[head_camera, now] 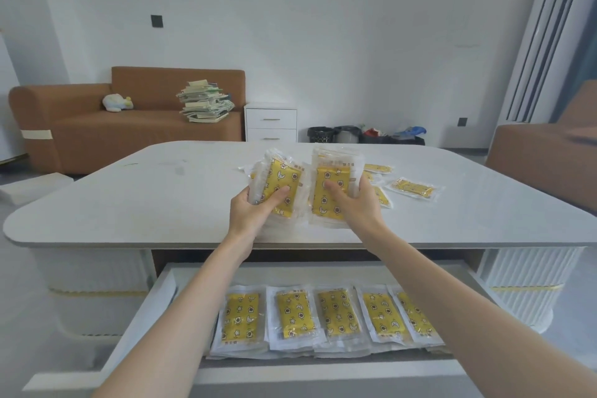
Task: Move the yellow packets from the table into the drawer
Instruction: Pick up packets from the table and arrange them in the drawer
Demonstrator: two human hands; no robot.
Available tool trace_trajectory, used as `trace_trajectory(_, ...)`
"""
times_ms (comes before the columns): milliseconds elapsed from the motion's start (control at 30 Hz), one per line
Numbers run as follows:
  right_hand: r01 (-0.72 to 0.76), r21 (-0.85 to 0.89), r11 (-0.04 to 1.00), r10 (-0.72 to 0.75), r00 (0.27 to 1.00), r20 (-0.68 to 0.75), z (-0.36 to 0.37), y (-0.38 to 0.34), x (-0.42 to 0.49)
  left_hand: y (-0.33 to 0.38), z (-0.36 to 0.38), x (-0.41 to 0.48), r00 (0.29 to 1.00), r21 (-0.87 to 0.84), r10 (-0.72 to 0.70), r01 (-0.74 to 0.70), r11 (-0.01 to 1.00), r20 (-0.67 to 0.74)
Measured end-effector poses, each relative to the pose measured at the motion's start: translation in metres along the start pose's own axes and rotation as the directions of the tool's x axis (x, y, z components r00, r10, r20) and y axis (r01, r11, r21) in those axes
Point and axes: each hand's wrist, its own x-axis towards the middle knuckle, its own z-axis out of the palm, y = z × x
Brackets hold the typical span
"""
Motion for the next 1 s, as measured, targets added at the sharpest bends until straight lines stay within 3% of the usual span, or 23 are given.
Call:
trace_trajectory(267, 0.041, -0.090, 0.995, -0.040, 0.999, 0.008, -0.003, -0.018, -0.030, 0.013, -0.022, -0.028, 0.999, 0.024, 0.008, -0.009, 1.000, 0.047)
trace_trajectory(433, 0.111, -0.133, 0.985, -0.120, 0.991, -0.064, 0.007, -0.022, -0.060, 0.013, -0.029, -0.046, 0.999, -0.005, 0.034, -0.034, 0.999, 0.027)
trace_trajectory(567, 0.160, -0.152, 0.975, -0.168, 0.985, -0.038, 0.011, -0.032, -0.077, 0.011, -0.032, -0.060, 0.998, 0.059, 0.054, -0.056, 0.997, 0.028)
trace_trajectory(733, 0.156, -0.228, 0.961, -0.170, 0.985, -0.039, 0.021, -0.039, -0.079, 0.010, -0.036, -0.079, 0.990, 0.183, 0.058, -0.081, 0.980, 0.126)
trace_trajectory(867, 0.031, -0.147, 0.989, -0.036, 0.999, -0.026, 0.020, -0.038, -0.079, 0.007, -0.043, -0.086, 0.997, 0.146, 0.043, -0.052, 0.988, 0.060)
trace_trajectory(933, -0.130, 0.038, 0.991, 0.130, 0.992, 0.001, 0.016, -0.038, -0.080, 0.005, -0.046, -0.085, 1.000, 0.138, -0.014, 0.015, 0.990, -0.012)
trace_trajectory(1000, -0.289, 0.236, 0.928, 0.272, 0.957, 0.100, 0.014, -0.034, -0.081, 0.004, -0.049, -0.084, 0.995, 0.133, -0.074, 0.082, 0.988, -0.065)
